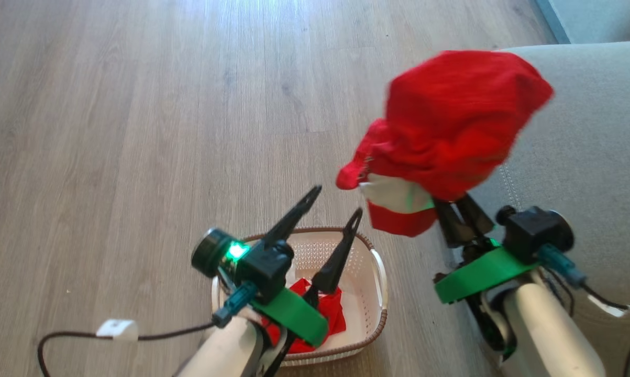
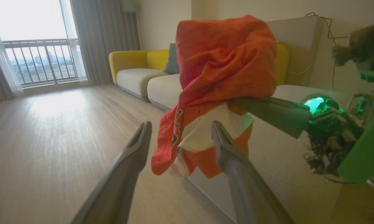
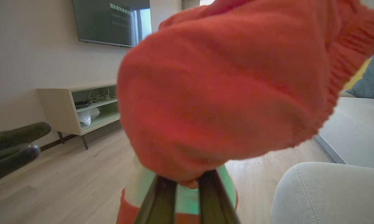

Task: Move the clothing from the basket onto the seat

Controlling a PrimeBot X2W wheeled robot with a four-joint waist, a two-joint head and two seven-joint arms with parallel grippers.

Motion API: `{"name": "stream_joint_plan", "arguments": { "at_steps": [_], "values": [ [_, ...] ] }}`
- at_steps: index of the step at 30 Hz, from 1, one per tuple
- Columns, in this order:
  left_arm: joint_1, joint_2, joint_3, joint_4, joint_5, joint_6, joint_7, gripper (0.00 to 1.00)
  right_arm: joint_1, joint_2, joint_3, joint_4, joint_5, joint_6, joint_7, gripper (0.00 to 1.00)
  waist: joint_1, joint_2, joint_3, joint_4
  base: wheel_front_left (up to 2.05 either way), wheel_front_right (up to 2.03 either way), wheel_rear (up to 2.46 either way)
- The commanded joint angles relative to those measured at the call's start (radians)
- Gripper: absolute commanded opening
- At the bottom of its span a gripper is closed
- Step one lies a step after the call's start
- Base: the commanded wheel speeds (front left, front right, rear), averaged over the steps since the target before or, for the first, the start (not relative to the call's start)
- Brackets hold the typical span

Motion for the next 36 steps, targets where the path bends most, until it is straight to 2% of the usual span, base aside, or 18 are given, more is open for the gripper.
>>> {"name": "stream_joint_plan", "arguments": {
  "at_steps": [1, 9, 23, 36],
  "values": [
    [-0.013, 0.002, 0.046, -0.020, 0.005, -0.004, -0.005, 1.00, -0.020, -0.006, -0.005, -0.040, -0.003, 0.000, -0.006, 0.00, 0.0000, 0.0000, 0.000, -0.001, 0.00, 0.00, 0.00],
    [0.022, 0.002, 0.076, 0.027, 0.036, -0.024, -0.005, 1.00, 0.032, -0.003, -0.091, -0.013, 0.003, 0.000, -0.006, 0.00, 0.0000, 0.0000, -0.001, -0.001, 0.00, 0.00, 0.00],
    [0.071, 0.002, 0.095, 0.110, 0.067, -0.070, -0.005, 1.00, 0.103, 0.018, -0.183, 0.059, -0.043, 0.000, -0.006, 0.00, 0.0000, 0.0000, 0.006, -0.007, 0.00, 0.00, 0.00],
    [0.081, 0.002, 0.098, 0.135, 0.072, -0.074, -0.005, 1.00, 0.120, 0.026, -0.220, 0.084, -0.049, 0.000, -0.006, 0.00, 0.0000, 0.0000, 0.006, -0.009, 0.00, 0.00, 0.00]
  ]
}}
